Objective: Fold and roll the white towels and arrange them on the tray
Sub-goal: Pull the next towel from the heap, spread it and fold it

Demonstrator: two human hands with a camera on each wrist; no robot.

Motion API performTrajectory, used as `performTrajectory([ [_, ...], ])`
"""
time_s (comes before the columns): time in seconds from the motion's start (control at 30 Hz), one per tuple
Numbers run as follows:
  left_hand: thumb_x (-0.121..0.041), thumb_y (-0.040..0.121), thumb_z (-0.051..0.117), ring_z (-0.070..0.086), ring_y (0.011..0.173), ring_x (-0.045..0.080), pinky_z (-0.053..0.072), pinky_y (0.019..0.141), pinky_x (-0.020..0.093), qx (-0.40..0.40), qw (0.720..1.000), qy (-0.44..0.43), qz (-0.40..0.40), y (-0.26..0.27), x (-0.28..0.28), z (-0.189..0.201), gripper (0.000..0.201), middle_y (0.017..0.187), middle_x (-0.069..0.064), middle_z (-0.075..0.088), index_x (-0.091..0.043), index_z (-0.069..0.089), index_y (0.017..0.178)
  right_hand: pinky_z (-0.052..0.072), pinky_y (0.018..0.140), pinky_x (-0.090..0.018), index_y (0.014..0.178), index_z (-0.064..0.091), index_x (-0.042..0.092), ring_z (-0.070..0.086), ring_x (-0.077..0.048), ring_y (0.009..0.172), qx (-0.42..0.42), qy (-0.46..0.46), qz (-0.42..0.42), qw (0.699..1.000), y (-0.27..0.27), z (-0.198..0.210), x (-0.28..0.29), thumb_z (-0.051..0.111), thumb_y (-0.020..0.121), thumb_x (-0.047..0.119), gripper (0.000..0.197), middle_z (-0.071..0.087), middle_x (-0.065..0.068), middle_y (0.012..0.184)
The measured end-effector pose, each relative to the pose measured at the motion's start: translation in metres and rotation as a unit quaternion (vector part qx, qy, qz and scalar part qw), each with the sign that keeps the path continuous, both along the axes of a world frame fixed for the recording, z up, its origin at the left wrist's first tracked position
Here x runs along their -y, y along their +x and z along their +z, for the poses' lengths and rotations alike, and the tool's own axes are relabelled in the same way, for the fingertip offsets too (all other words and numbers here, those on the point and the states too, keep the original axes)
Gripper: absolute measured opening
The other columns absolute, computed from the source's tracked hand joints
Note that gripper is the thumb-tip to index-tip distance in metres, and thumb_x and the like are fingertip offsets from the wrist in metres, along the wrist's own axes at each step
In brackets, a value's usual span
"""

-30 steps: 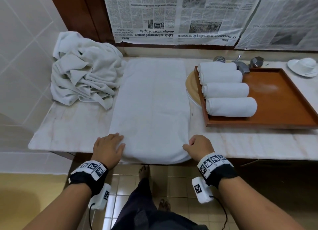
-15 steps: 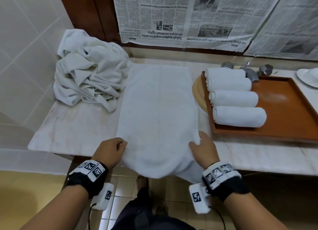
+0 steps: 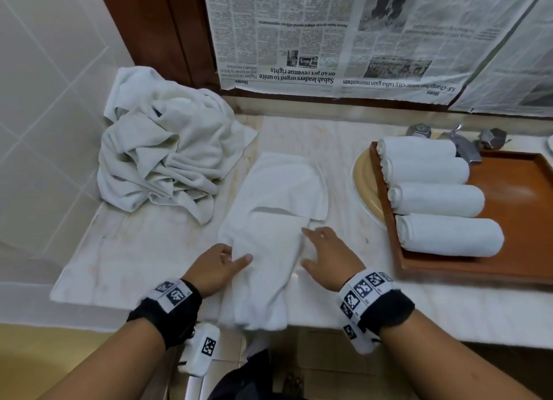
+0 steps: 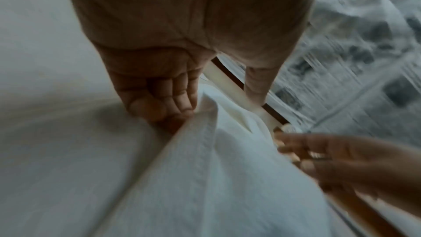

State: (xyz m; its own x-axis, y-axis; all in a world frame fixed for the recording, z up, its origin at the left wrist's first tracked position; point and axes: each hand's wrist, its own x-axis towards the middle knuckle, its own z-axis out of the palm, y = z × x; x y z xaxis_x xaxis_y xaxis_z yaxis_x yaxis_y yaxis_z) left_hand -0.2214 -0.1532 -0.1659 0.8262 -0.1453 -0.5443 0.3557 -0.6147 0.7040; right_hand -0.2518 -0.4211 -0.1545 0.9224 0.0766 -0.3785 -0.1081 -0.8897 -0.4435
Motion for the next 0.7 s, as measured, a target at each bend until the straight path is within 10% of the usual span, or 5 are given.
performTrajectory([
  [0.23,-0.049,0.081,0.072,0.055,0.115,0.023,0.044,0.093,0.03,0.121,0.98,0.15,-0.043,0.049,0.048,-0.005,0.072,0.13,0.006,0.051,-0.012,0.038,0.134,0.045,0.105,-0.04,0.155,0.007,0.041,0.025,-0.031,0.143,0.058,-0.156,-0.051,0.985,0.075,-0.013,0.033,0.054,0.088,0.002,0.091,-0.003,-0.006,0.163],
  [0.43,-0.036,0.092,0.058,0.06,0.104,0.024,0.043,0.077,0.028,0.07,0.97,0.205,-0.112,0.096,0.066,-0.003,0.035,0.113,0.005,0.059,-0.011,0.048,0.115,0.049,0.091,-0.045,0.116,0.069,0.022,0.045,-0.035,0.124,0.167,-0.2,0.072,0.963,0.138,0.001,0.051,0.062,0.09,0.024,0.027,0.048,-0.009,0.138],
  [0.57,-0.023,0.093,0.05,0.055,0.079,0.018,0.035,0.059,0.025,0.088,0.995,0.048,-0.004,0.116,0.051,0.002,0.015,0.082,-0.003,0.055,-0.012,0.048,0.082,0.042,0.094,-0.039,0.105,0.069,0.009,0.046,-0.031,0.114,0.264,-0.054,-0.049,0.962,0.189,0.015,0.047,0.058,0.093,0.024,0.023,0.057,-0.008,0.118],
  [0.7,-0.024,0.096,0.049,0.044,0.068,0.017,0.034,0.063,0.033,0.065,0.996,0.049,-0.03,0.127,0.032,-0.011,0.028,0.072,0.0,0.046,-0.014,0.038,0.072,0.047,0.083,-0.036,0.099,0.063,0.016,0.057,-0.025,0.094,0.176,0.015,-0.084,0.981,0.24,0.019,0.026,0.052,0.098,0.031,0.018,0.06,-0.004,0.103],
])
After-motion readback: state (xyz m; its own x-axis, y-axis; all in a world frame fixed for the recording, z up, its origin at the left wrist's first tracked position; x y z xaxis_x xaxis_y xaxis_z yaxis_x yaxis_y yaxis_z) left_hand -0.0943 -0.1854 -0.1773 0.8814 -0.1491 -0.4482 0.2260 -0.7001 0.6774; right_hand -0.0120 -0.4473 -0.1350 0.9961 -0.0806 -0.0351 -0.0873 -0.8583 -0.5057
